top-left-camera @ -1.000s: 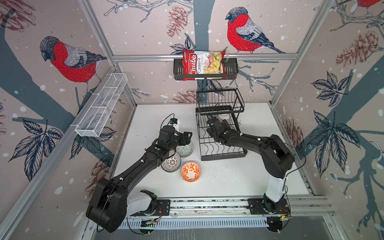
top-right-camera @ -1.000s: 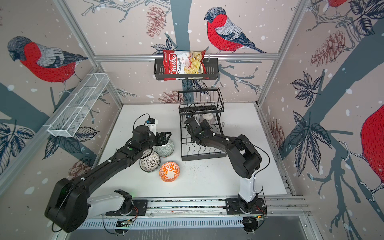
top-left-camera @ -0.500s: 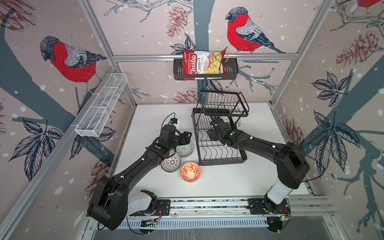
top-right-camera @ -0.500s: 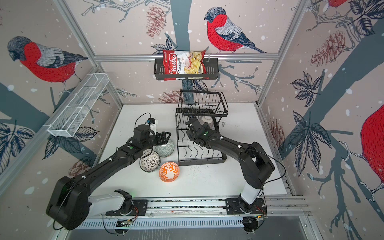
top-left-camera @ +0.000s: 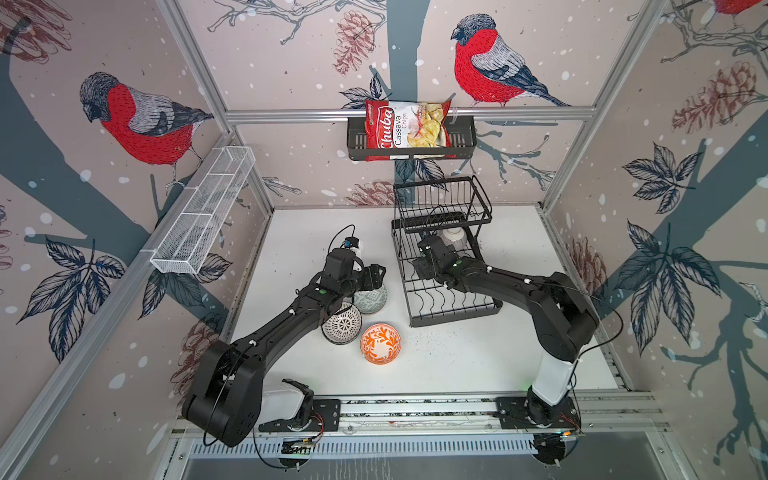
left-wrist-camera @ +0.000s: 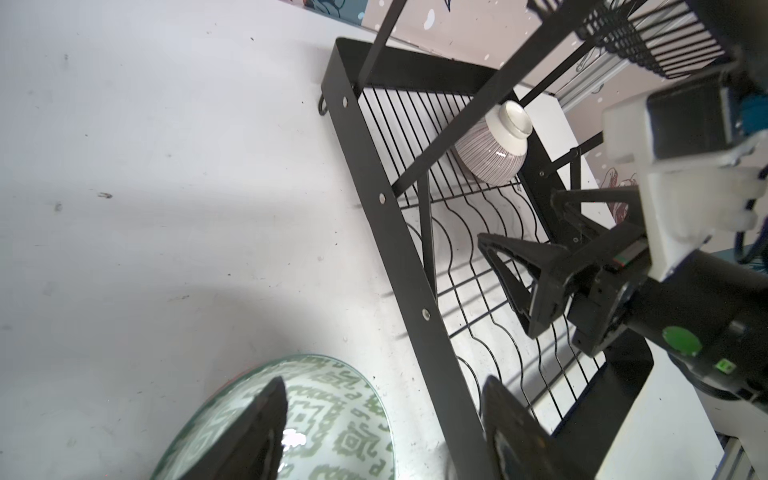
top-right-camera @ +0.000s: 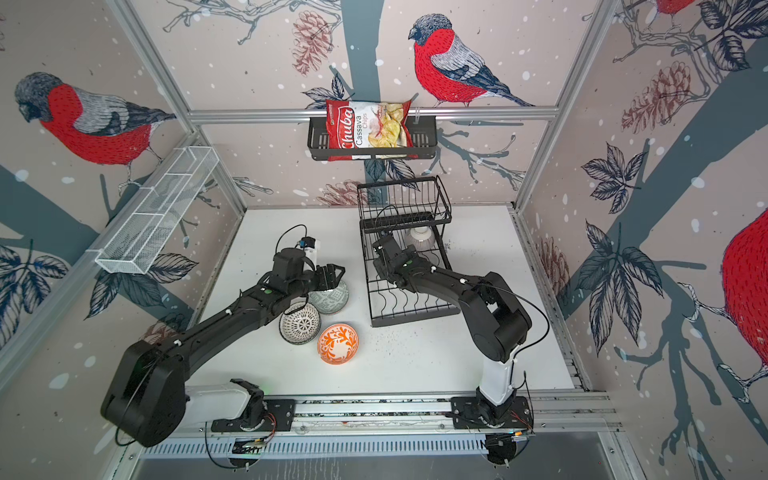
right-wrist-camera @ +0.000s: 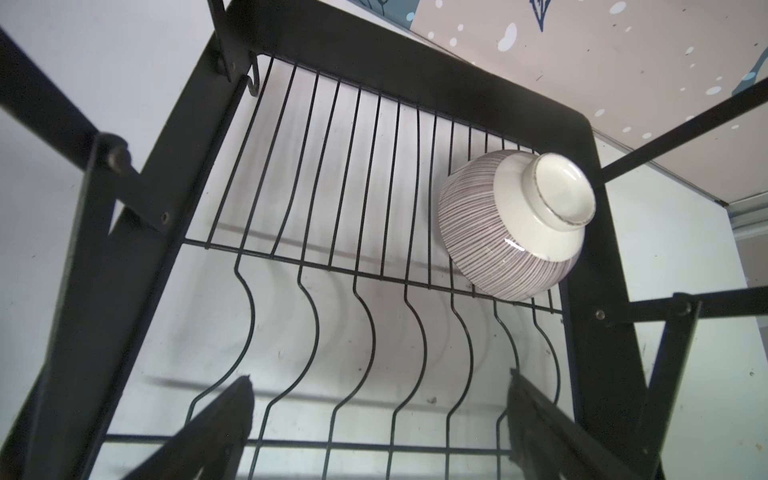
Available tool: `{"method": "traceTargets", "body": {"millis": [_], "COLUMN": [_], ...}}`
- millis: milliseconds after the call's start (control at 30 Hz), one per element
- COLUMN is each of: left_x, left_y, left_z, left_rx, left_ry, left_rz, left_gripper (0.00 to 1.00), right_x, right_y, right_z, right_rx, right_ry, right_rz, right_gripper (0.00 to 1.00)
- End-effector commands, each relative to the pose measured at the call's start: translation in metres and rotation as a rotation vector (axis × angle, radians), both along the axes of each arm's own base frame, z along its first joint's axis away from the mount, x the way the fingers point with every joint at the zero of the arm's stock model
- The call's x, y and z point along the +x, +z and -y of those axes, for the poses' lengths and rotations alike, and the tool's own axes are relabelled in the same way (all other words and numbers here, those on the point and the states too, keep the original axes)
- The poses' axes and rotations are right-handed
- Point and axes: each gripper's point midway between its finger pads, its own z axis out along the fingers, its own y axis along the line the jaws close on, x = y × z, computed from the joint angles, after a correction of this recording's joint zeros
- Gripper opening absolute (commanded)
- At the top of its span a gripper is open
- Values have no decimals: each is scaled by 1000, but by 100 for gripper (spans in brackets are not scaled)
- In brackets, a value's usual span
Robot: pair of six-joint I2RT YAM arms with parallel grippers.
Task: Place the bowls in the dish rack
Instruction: 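Open the right gripper and release the bowl upright in the rack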
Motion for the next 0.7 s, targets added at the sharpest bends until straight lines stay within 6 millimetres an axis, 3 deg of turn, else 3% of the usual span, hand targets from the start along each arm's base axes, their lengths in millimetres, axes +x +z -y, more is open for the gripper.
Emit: {"method": "traceTargets", "body": {"millis": [0,300,500,667], "left_x": [4,3,3,3], "left_y": [6,1,1,0], "left_z": [4,3,3,3], "left_rx": [-7,-2,-3,-3], "left_ry": [-17,-13,-13,-14], "left_rz": [21,13,15,14], "left_gripper": [73,73,73,73], "right_x": [22,14,3,-5], "right_y": [24,-8,-11,-3], "right_z": [-6,-1,-4,-1], "right_rx": [117,143,171,192], "right_ry": [-50,-24,8,10], "right_rz": [97,-10,-50,-50], "right_gripper": [94,94,94,94]}}
